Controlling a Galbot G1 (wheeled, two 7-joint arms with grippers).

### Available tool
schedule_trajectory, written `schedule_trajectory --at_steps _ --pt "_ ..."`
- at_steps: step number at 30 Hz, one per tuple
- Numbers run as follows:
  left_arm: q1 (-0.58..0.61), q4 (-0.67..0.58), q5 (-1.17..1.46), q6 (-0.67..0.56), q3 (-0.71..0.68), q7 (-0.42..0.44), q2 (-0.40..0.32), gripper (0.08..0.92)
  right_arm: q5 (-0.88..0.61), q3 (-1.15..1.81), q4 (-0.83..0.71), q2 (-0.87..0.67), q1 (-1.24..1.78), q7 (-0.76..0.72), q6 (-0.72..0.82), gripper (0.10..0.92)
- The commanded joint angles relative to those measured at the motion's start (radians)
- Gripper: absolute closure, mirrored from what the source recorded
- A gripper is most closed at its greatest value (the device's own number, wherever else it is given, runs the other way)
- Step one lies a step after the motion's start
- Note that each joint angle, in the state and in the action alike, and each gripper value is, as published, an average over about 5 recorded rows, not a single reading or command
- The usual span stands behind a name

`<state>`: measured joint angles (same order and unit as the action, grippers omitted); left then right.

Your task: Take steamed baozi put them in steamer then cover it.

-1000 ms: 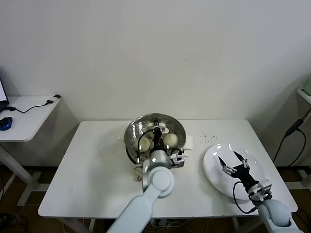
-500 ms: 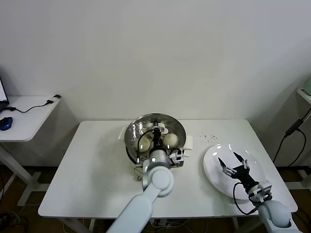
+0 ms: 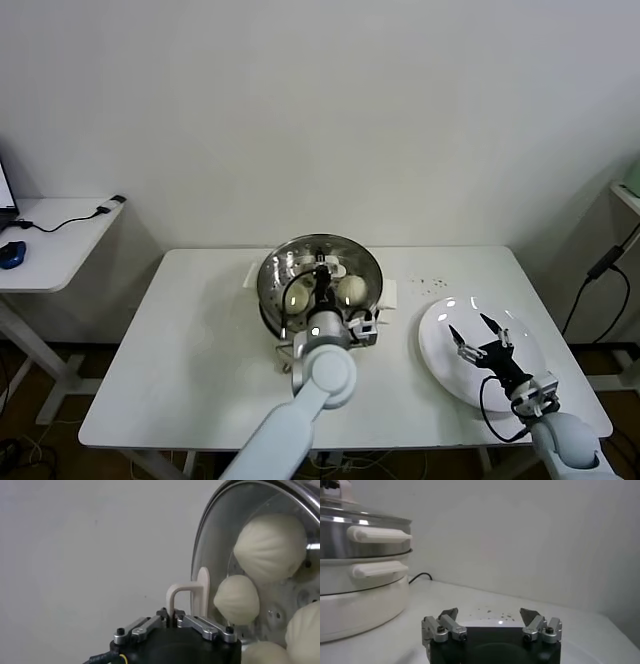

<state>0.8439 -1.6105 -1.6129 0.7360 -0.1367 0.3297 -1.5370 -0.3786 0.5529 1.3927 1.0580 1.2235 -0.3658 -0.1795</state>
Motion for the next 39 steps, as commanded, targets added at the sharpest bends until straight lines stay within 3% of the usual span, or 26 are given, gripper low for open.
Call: schedule_trajectory --at_steps 1,13,22,30,36,39 --pt "0.004 -0.050 0.006 0.049 -0.003 0.021 0.029 0.812 0.002 0.002 -0.002 -0.001 -0.002 0.000 0.001 0.203" --pt "0.073 -0.216 0.008 0.043 -0.010 0.046 0.093 0.460 0.006 0.000 -0.005 -0.003 -0.007 0.001 0.007 0.203" --pt "0.188 -0.388 0.047 0.033 0.010 0.033 0.151 0.214 0.023 0.005 0.016 -0.004 -0.004 0.023 0.048 0.203" --pt "0.338 -0.549 0.268 -0.024 0.124 -0.131 0.239 0.177 0.042 0.021 0.051 0.003 0.007 0.033 0.087 0.203" --pt "0.512 -0.612 0.575 -0.221 0.354 -0.322 0.301 0.177 0.011 0.051 0.097 0.021 0.024 0.039 0.101 0.203" --pt "0.593 -0.615 0.793 -0.316 0.509 -0.413 0.281 0.177 0.011 0.060 0.118 0.030 0.032 0.044 0.100 0.203"
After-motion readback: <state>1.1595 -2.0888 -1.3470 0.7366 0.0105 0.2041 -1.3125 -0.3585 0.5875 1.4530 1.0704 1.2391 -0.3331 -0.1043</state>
